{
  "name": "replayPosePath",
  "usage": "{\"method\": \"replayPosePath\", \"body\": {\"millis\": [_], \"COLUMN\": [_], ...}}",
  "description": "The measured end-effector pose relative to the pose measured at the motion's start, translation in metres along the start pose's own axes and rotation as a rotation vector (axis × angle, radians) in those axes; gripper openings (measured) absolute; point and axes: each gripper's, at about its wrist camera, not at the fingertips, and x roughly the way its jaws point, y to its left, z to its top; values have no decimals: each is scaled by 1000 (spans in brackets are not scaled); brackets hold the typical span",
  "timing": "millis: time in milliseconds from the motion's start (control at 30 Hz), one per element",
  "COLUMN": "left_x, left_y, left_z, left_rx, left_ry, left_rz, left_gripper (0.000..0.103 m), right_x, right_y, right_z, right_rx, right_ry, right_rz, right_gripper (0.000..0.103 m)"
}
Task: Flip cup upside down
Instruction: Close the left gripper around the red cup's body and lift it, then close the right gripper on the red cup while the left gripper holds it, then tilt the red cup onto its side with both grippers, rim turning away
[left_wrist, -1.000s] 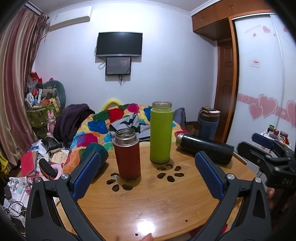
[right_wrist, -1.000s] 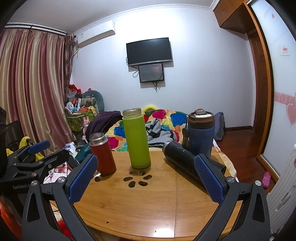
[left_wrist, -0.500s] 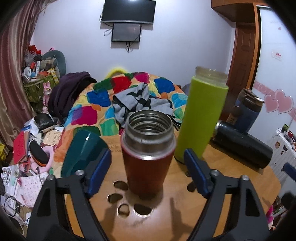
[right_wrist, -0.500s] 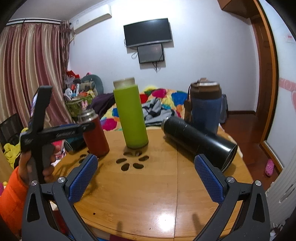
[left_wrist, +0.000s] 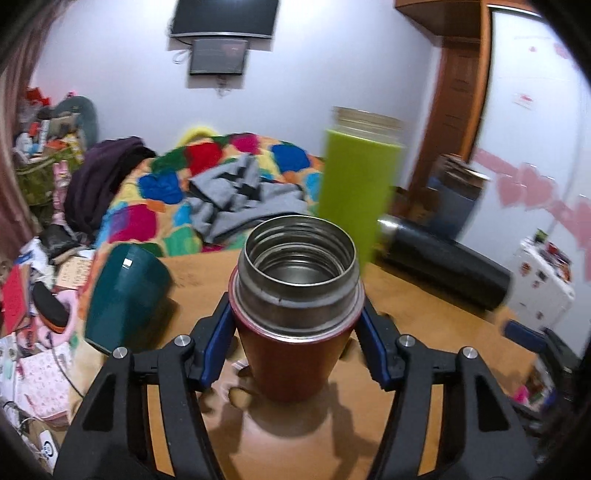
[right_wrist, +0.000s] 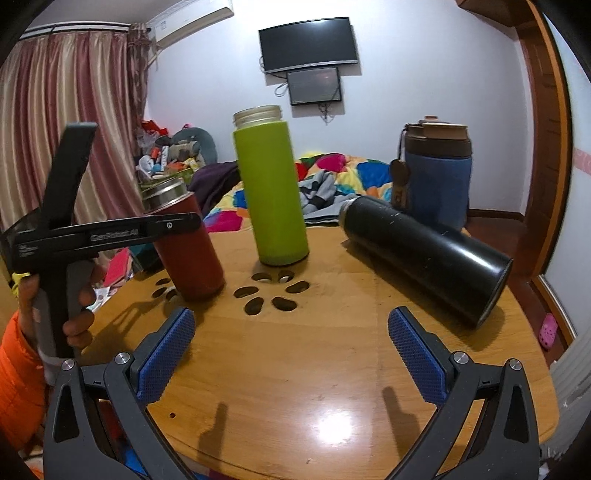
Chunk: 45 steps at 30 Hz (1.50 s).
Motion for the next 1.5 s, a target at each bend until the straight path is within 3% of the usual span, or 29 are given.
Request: {"method": "replayPosePath", "body": {"millis": [233, 400, 467, 533, 633, 833, 1000, 1300, 1500], "left_x": [-23, -28, -26, -24, -22, -20, -9, 0, -1], "left_y": [-40, -50, -50, -48, -42, -32, -23, -7, -4], "left_z": [-20, -25, -27, -27, -26, -24, -26, -32, -35], "left_rx": [42, 10, -10, -31, -53, -82, -110, -137, -151], "left_ry": [45, 92, 106, 116, 116, 103, 106, 104, 107], "left_rz": [-203, -337, -378, -407, -423, -394, -344, -270, -270], "left_gripper": [62, 62, 62, 62, 62, 63, 73, 79, 80], "right_x": [-3, -2, 1, 9, 18, 25, 28, 38, 40], "right_y": [16, 30, 35, 39, 42, 49, 52, 53, 53], "right_z": [-8, -13, -12, -11, -10, -11, -11, -14, -15], "right_rx": [-65, -130, -147, -159, -158, -182, -183, -182, -180], "right_ry": [20, 28, 29, 40, 65, 45, 37, 61, 66], "right_rz": [60, 114, 133, 156, 196, 182, 198, 202, 207], "right_gripper": [103, 103, 100, 88, 64, 61, 59, 59, 59]}}
